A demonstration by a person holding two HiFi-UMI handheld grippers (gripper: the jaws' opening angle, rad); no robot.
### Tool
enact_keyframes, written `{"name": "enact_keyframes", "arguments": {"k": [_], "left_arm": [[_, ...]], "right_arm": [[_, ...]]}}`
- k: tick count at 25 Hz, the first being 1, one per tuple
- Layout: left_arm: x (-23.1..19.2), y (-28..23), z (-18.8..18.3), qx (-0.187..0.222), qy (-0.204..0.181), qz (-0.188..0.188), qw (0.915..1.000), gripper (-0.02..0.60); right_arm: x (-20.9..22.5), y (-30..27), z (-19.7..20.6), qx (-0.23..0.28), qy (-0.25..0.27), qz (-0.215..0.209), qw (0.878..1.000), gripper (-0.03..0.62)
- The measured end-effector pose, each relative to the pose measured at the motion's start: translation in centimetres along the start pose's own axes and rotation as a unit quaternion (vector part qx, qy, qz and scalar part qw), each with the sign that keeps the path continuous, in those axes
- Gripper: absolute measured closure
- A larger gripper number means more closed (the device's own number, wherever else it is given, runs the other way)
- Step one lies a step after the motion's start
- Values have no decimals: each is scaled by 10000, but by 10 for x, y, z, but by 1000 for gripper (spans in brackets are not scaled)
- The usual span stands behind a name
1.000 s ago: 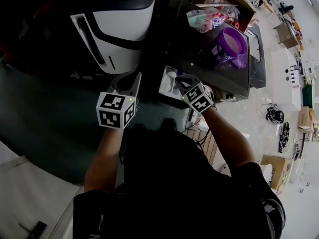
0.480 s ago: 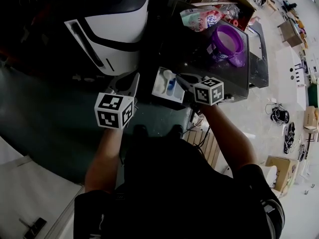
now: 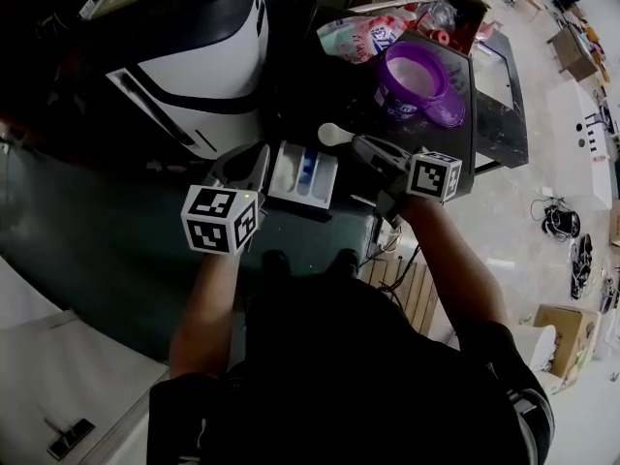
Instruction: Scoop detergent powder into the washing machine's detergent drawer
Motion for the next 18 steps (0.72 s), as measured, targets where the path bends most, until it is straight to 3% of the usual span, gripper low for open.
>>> {"name": "enact_keyframes", "arguments": {"k": [6, 12, 18], "left_arm": [[51, -37, -22, 83, -96, -12, 9999, 574], [99, -58, -41, 262, 29, -156, 9995, 574], [136, -65, -60, 467, -141, -362, 9982, 574]], "right_arm": [[17, 57, -32, 531, -235, -579, 9966, 576], [40, 121, -55, 880, -350, -831, 9920, 576], [52, 168, -69, 1368, -778, -954, 9829, 576]]}}
Point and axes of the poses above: the fingertips, and each gripper's own axes: y backward along the fingers, x to its right, z out of its underside, the point moved 8 cm from there along y, backward along the fingers, and after that the axes turned 2 degrees about y, right-handed, at the moved point
